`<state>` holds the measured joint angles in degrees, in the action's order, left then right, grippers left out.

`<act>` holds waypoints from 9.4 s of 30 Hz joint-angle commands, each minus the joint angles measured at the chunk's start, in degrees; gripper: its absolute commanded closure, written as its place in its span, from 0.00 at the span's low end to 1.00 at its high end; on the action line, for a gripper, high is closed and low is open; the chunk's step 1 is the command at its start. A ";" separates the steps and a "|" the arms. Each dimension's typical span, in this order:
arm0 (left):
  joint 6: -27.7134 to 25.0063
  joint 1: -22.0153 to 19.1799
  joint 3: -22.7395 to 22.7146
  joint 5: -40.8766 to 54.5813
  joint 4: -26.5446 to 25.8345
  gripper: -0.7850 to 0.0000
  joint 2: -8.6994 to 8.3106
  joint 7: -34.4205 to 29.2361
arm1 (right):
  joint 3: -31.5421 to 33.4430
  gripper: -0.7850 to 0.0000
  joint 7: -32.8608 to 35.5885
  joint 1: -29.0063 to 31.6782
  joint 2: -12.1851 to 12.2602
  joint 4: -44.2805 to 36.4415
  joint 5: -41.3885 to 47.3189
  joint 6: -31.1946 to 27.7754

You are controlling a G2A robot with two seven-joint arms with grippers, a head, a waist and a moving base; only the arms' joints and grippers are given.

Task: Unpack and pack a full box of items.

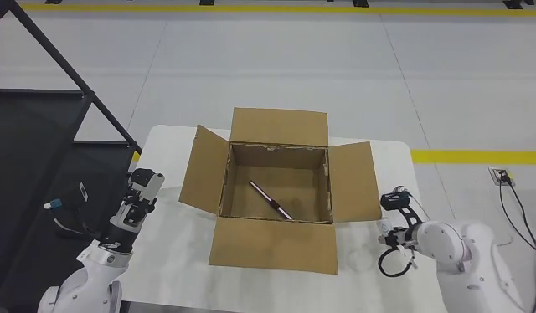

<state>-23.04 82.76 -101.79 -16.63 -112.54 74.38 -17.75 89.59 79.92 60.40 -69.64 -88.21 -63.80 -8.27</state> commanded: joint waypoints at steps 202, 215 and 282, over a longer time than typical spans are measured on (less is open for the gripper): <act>0.34 -1.16 2.52 5.18 1.10 0.00 -4.37 1.45 | -56.36 1.00 -48.57 -51.90 -24.80 66.16 18.89 -24.25; 0.25 -0.37 3.13 4.67 0.29 0.00 -4.53 2.39 | -41.75 1.00 -36.37 -35.80 -13.06 26.86 11.74 -11.84; 1.59 -2.13 10.41 0.75 -0.31 0.00 -5.08 3.40 | 19.66 1.00 -21.65 8.98 0.24 -10.21 18.51 1.26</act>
<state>-21.52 80.56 -91.40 -15.75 -112.76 69.32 -14.43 109.37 57.12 70.51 -69.61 -101.21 -45.17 -6.79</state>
